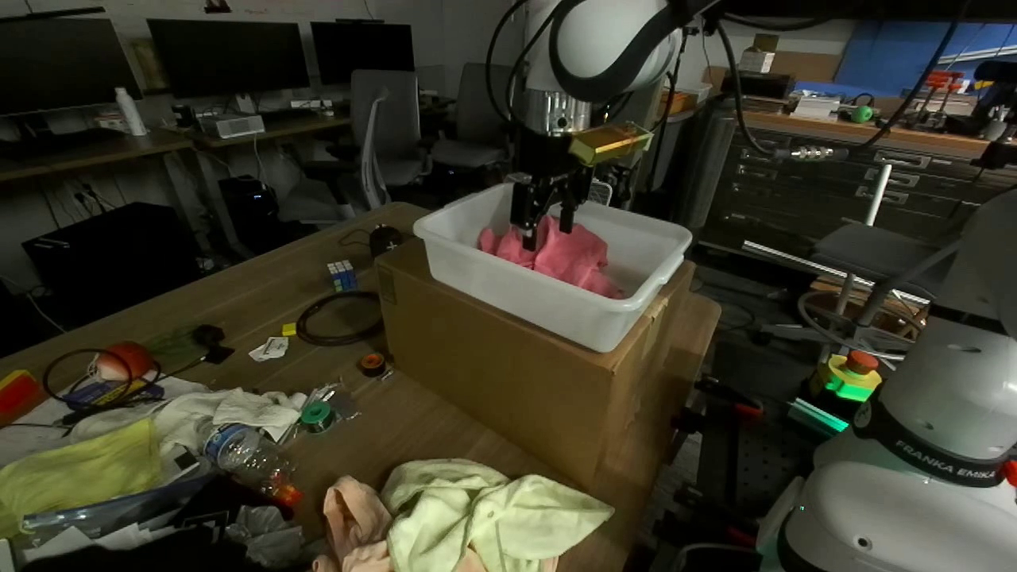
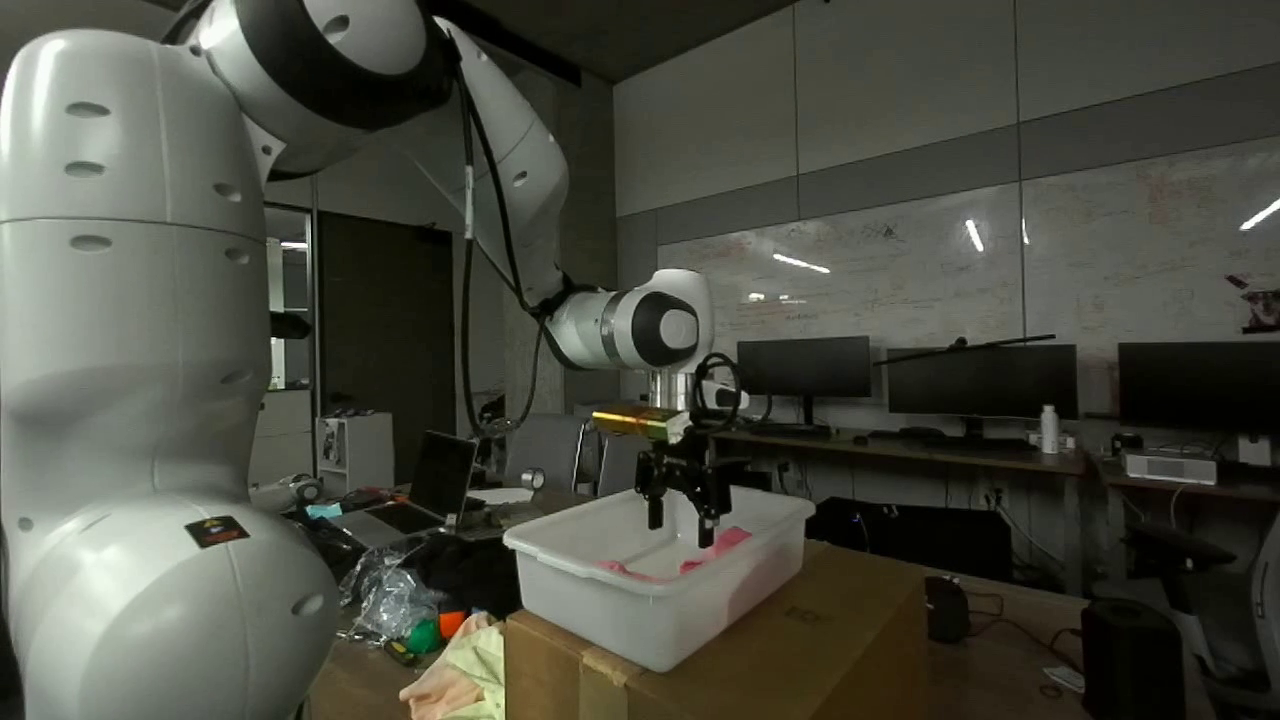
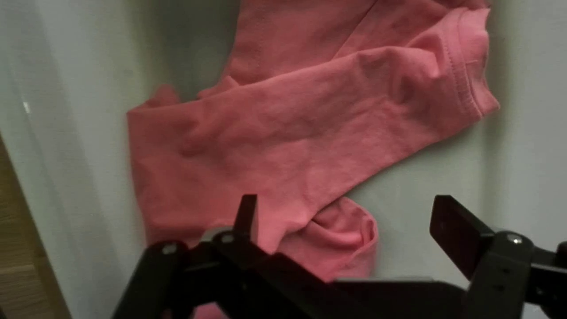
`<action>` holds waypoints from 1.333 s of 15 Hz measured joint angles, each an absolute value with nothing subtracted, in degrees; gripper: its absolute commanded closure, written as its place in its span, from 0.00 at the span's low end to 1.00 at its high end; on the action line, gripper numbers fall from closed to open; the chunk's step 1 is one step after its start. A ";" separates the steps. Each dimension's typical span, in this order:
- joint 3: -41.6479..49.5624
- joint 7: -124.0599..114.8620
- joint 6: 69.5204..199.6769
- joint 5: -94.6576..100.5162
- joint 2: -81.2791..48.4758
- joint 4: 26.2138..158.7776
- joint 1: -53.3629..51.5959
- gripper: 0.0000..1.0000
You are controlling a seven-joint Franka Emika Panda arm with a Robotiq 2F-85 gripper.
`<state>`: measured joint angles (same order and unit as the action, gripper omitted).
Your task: Take the clothes in the bucket on the box and put them on the table
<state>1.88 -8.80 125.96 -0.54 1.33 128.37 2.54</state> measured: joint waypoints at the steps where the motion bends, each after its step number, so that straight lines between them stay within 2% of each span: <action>1: 1.82 -9.99 126.71 1.12 1.15 128.63 2.52 0.00; 7: 1.52 -17.06 130.10 9.71 0.08 129.68 2.11 0.00; 20: 1.91 -22.16 137.64 14.81 -3.46 130.52 2.02 0.00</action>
<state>1.91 -22.16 137.64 14.81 -3.46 130.52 2.02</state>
